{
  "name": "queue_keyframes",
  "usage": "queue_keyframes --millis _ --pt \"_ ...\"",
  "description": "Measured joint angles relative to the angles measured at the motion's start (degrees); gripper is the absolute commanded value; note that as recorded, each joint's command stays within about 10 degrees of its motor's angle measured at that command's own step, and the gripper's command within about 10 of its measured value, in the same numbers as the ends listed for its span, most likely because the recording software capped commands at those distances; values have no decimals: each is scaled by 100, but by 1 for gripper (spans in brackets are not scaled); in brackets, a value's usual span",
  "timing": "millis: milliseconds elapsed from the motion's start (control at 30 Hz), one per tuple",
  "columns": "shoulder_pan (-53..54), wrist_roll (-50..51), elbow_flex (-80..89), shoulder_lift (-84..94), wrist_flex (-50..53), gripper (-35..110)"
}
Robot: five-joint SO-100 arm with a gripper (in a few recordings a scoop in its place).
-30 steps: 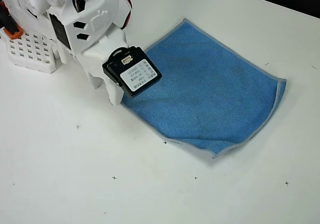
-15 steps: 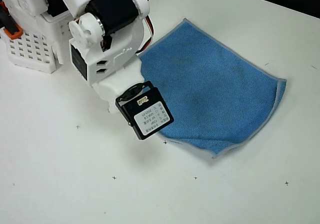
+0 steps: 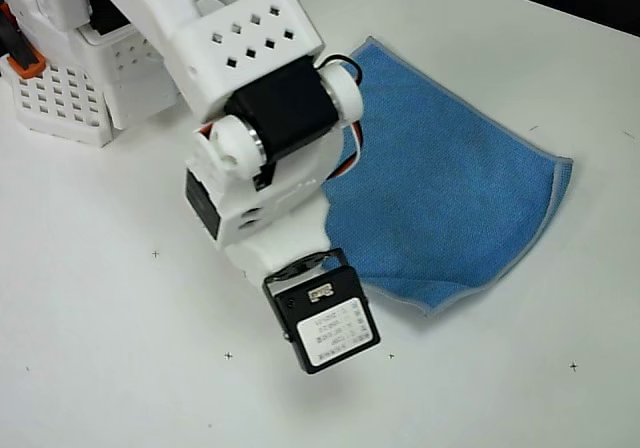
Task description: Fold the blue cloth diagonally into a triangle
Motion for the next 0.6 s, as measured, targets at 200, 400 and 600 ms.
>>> queue_keyframes --millis 200,400,600 --pt "-26 158 -1046 -44 308 31" --pt "-343 316 -1705 -281 431 31" --pt "-598 606 -1767 -650 290 31"
